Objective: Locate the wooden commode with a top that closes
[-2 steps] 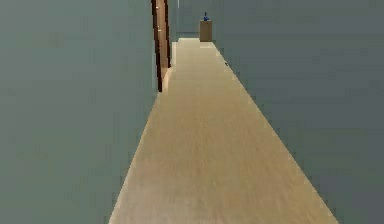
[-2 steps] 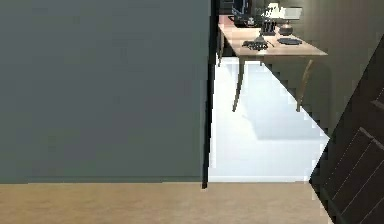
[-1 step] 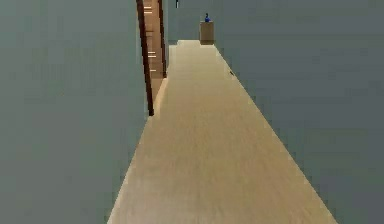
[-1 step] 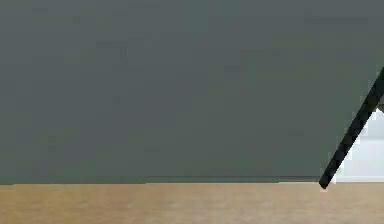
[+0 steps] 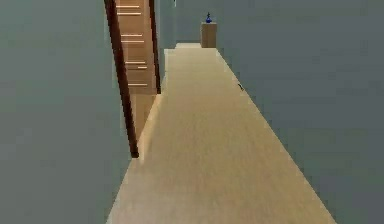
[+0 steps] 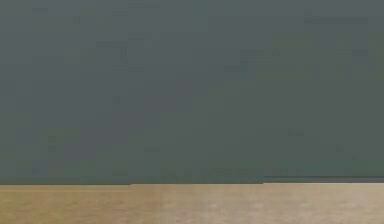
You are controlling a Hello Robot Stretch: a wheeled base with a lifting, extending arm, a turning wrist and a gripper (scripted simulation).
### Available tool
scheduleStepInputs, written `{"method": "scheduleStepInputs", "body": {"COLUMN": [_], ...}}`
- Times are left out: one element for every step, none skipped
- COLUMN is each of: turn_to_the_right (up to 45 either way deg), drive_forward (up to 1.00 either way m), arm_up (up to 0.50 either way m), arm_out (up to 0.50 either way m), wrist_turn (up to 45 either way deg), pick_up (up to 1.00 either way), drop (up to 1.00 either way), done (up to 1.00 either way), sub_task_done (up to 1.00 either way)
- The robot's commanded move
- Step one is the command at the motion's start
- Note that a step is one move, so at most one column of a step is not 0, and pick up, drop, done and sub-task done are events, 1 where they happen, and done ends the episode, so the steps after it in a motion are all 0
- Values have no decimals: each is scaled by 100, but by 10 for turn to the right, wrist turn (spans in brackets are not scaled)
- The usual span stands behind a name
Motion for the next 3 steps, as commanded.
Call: {"method": "scheduleStepInputs", "body": {"turn_to_the_right": [0, 0, -120], "drive_forward": [100, 100, 0], "arm_up": [0, 0, 0], "arm_out": [0, 0, 0], "wrist_turn": [0, 0, 0], "pick_up": [0, 0, 0], "drop": [0, 0, 0], "done": [0, 0, 0], "sub_task_done": [0, 0, 0]}}
